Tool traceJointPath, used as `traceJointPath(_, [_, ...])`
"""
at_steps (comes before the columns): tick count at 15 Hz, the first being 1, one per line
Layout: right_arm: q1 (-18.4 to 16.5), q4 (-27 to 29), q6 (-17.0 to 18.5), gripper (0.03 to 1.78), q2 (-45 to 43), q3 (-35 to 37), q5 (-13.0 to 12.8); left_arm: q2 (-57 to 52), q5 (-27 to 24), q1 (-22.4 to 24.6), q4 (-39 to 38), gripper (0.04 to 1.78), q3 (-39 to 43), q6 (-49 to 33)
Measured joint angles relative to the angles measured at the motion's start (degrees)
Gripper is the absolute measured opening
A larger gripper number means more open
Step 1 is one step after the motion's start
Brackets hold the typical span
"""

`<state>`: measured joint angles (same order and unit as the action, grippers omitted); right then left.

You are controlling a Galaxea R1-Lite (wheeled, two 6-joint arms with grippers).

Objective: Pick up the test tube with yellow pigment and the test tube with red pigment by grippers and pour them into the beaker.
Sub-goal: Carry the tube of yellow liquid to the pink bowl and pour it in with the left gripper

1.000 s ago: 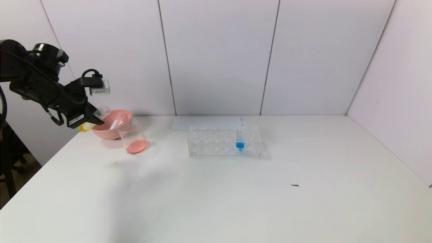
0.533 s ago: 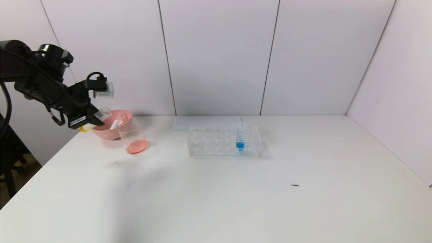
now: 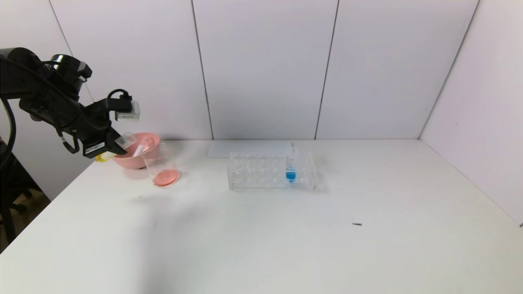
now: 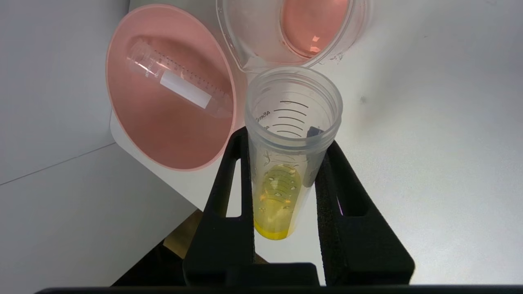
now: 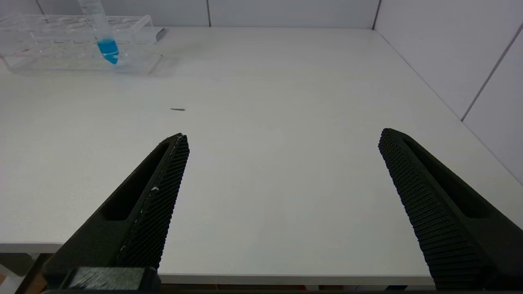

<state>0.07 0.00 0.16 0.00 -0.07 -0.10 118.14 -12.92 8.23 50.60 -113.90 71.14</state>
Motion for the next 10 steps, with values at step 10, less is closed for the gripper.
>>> traceJointPath(10, [-0.02,0.00,0.02,1.70,0.00,0.00,0.00,-0.20,3.28,-0.63,-0.59,0.45,-0.05,2.15])
